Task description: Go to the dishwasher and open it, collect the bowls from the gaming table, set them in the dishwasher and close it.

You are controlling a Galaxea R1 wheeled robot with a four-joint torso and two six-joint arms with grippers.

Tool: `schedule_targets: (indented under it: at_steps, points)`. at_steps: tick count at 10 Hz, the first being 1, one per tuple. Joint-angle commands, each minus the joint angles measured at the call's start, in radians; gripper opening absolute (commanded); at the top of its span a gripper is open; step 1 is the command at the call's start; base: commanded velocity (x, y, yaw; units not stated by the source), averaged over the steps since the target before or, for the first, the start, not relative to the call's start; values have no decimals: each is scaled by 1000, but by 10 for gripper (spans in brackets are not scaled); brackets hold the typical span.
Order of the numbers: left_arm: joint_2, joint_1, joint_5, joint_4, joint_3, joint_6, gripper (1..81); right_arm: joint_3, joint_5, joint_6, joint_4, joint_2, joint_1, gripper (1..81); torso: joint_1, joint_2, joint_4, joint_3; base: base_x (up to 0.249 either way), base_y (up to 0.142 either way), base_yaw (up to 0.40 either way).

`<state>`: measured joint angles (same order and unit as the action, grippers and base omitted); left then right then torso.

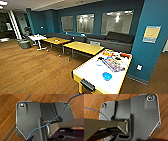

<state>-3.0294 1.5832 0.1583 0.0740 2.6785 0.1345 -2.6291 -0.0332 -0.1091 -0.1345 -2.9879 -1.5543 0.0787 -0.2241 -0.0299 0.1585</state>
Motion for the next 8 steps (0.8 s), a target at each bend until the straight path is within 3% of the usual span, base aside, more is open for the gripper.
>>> schedule_targets:
  at_steps: [1, 8]
  points:
    - [0, -39, -49, -5, -3, 7, 811, 3, 48, 2, -5, 1, 48, 811, 0, 0, 0, 0, 124, 87, 0]
    - [-4, -39, -49, -8, -3, 7, 811, 3, 49, 2, -7, 1, 50, 811, 0, 0, 0, 0, 124, 87, 0]
